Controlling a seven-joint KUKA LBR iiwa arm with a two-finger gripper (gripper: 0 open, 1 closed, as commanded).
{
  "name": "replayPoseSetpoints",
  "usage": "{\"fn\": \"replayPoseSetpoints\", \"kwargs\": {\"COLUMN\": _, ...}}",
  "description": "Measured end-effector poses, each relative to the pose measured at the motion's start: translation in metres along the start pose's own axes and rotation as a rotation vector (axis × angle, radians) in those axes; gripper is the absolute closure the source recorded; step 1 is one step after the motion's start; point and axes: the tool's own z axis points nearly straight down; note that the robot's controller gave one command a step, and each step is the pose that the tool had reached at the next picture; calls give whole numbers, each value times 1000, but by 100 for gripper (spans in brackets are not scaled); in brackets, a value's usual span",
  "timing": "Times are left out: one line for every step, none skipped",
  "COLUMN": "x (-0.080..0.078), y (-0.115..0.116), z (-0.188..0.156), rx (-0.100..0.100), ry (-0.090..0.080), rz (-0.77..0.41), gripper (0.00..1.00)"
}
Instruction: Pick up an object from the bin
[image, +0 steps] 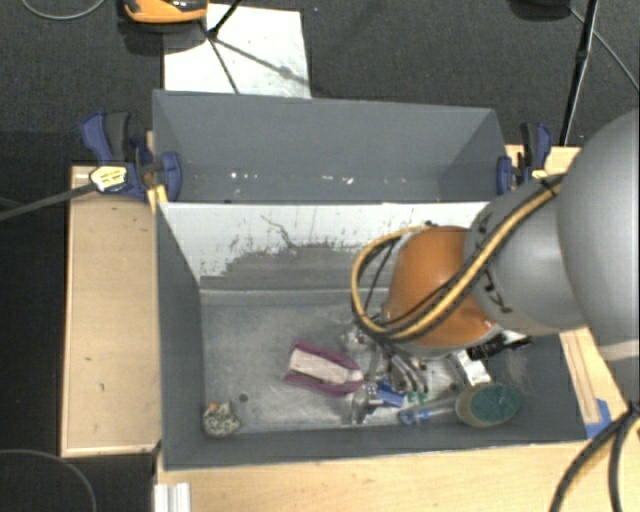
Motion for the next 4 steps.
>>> {"fn": "replayPoseSetpoints", "kwargs": {"x": 1, "y": 50, "z": -30, "rx": -1, "ry": 4, "rz": 155, "gripper": 0}}
{"fn": "replayPoseSetpoints", "kwargs": {"x": 20, "y": 47, "z": -29, "rx": 3, "ry": 8, "rz": 337, "gripper": 0}}
{"fn": "replayPoseSetpoints", "kwargs": {"x": 14, "y": 36, "z": -1, "rx": 2, "ry": 5, "rz": 417, "gripper": 0}}
{"fn": "replayPoseSetpoints", "kwargs": {"x": 18, "y": 63, "z": -2, "rx": 2, "ry": -4, "rz": 545, "gripper": 0}}
